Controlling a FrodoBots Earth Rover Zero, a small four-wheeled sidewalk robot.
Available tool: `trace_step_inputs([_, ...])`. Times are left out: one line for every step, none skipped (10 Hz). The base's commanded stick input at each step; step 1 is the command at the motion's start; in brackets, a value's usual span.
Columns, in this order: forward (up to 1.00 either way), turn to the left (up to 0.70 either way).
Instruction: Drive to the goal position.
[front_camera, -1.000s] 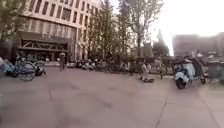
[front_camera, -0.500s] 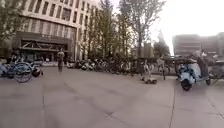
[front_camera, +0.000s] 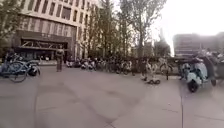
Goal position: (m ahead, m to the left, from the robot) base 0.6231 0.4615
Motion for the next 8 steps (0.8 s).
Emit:
trace_step_inputs([0.45, 0.0])
trace_step_inputs([0.45, 0.0])
trace_step_inputs([0.45, 0.0])
trace_step_inputs([0.45, 0.0])
trace_step_inputs([0.45, 0.0])
trace_step_inputs([0.45, 0.0])
trace_step_inputs([0.45, 0.0])
trace_step_inputs([0.45, 0.0])
